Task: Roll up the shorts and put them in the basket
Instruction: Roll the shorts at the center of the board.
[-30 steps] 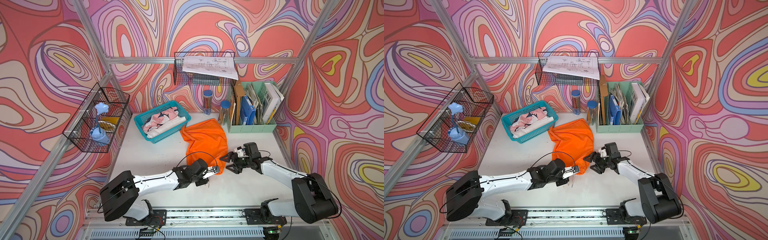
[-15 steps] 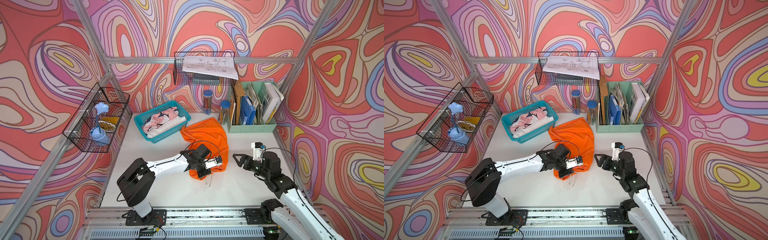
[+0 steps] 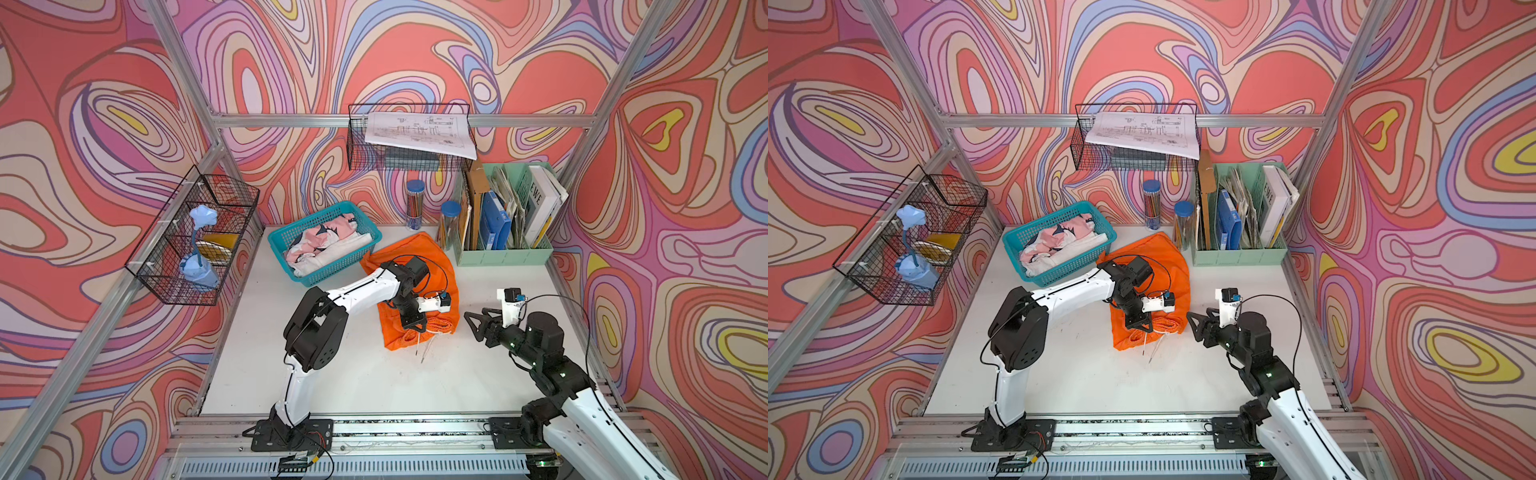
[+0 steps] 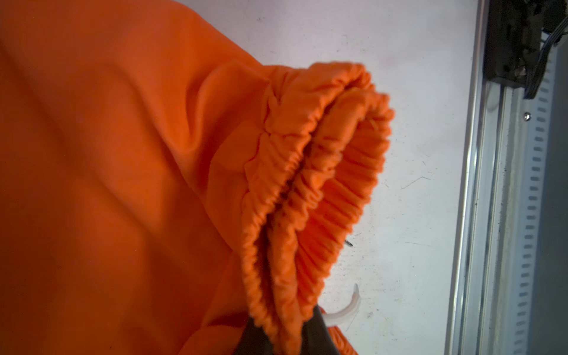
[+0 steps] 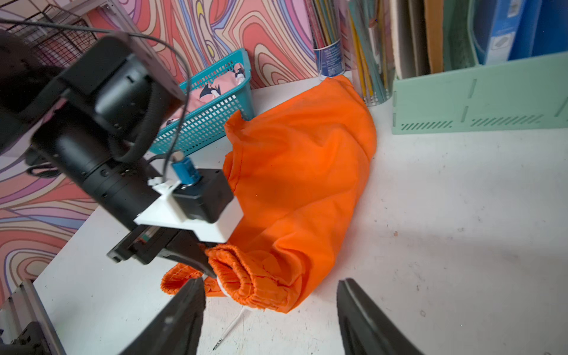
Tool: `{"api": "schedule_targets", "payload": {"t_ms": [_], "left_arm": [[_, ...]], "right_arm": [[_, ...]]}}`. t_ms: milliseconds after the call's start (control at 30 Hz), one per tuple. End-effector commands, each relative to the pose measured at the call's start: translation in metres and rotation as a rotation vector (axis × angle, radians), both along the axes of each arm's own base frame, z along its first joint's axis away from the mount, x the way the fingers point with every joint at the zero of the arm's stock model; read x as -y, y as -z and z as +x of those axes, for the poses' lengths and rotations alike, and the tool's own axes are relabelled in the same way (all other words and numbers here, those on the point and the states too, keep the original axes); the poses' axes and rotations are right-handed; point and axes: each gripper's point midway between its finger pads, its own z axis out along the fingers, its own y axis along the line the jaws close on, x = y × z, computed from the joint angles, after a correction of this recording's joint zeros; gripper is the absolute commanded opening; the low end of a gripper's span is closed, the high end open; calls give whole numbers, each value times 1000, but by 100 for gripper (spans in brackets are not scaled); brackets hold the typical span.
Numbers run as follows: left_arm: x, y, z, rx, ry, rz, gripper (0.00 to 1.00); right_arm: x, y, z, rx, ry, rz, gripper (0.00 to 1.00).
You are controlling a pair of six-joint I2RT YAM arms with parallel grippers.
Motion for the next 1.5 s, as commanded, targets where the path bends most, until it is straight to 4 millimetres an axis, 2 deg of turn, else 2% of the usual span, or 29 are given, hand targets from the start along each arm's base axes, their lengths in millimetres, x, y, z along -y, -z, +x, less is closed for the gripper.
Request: {"api": "schedule_targets", "payload": {"t_ms": [0,100,167,333,500,633,767,1067,1200,1333,1467], "left_arm": [[-16,10,-10,-99,27,55,0],[-17,19,-5,-132,20,66,0],[-18,25,0,-162,10,70,0],[-20,37,11,-221,-6,70,0],[-22,39,25,-273,-30,37,0],[-23,37,32,-303,-15,37,0],[-23,37,33,-337,-7,47,0],[-25,38,34,-384,-22,60,0],[-27,40,34,-410,-28,74,0],[-27,42,33,-429,-33,85,0],[-28,44,32,-440,-33,92,0]], "right_arm": [[-8,-33,13,208,-56,-211,69],[-18,-24,22,215,-104,-361,68],[-30,-15,20,229,-176,-462,68],[-50,15,-1,317,-370,-759,68],[-44,28,-19,406,-458,-915,69],[-52,38,-27,498,-541,-996,69],[-60,70,-23,495,-673,-1134,68],[-89,94,-3,631,-779,-1237,69],[-92,114,-3,644,-860,-1299,66],[-94,131,1,648,-892,-1339,59],[-94,150,8,654,-917,-1401,57]]}}
